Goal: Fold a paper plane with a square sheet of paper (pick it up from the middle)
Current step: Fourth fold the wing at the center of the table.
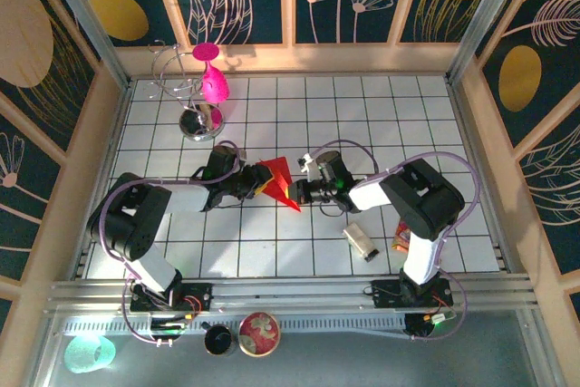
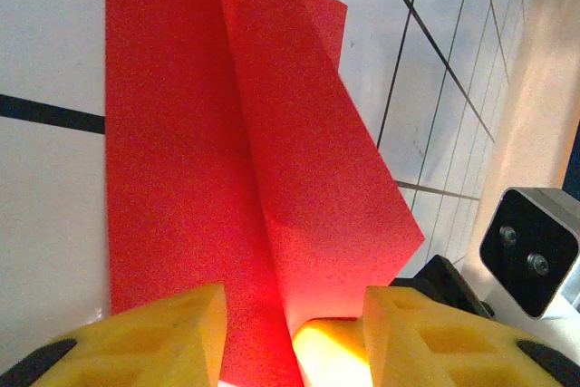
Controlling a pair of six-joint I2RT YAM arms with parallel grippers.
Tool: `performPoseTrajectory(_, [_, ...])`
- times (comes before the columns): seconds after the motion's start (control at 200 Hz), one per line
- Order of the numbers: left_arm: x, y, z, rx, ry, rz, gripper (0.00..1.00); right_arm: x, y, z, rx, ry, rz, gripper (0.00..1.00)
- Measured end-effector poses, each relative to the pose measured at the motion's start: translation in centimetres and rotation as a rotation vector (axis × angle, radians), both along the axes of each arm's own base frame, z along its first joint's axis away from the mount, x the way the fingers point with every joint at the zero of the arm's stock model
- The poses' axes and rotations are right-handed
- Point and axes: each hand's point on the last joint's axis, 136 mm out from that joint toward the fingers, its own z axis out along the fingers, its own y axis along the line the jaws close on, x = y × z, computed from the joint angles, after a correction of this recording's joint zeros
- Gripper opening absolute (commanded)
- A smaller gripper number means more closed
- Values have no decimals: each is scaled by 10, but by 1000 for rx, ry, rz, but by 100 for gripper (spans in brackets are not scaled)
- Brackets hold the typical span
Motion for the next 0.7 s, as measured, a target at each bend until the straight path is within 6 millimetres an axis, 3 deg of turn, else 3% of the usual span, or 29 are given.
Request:
performPoseTrajectory(0.3, [11, -10, 0, 38, -18, -30, 50, -1, 1, -2, 17, 20, 3, 6])
performPoseTrajectory(0.696, [15, -8, -18, 144, 11, -45, 50, -2, 1, -3, 19, 32, -2, 10])
